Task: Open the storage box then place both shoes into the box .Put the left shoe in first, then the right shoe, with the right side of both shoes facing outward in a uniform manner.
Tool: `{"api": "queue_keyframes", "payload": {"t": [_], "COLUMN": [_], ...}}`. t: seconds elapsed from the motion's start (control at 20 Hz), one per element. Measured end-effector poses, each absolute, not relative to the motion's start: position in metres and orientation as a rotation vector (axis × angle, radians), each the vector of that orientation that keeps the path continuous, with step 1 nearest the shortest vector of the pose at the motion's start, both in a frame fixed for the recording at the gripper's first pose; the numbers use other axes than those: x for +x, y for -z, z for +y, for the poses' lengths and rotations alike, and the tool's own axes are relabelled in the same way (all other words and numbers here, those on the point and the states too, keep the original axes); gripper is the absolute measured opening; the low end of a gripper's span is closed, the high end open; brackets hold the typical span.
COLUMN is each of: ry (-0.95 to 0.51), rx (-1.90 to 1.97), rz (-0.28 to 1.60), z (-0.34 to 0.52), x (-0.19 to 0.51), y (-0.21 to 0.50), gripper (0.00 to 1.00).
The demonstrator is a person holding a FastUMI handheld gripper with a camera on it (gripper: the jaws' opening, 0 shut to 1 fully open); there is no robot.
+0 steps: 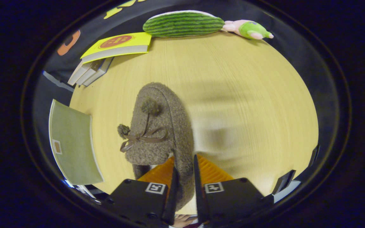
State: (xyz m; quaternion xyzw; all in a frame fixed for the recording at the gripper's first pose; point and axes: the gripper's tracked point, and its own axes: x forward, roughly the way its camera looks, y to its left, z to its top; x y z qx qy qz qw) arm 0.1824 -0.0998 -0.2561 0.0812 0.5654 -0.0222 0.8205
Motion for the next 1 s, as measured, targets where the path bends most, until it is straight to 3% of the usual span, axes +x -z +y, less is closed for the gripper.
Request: {"api": "queue_keyframes", "payload": {"t": [0.05, 0.15, 0.2, 1.0], "ry": [0.071, 0.155, 0.174, 0.066], "rx": [0.16, 0.163, 0.166, 0.181], "rz": [1.191, 1.211, 1.218, 1.051], "z": [-0.102, -0.107, -0.106, -0.001], "x": [0.183, 0.176, 0.174, 0.141], "y": [0.256, 0.254, 0.252, 0.061], "gripper": [0.23, 0.09, 0.06, 0.06]}}
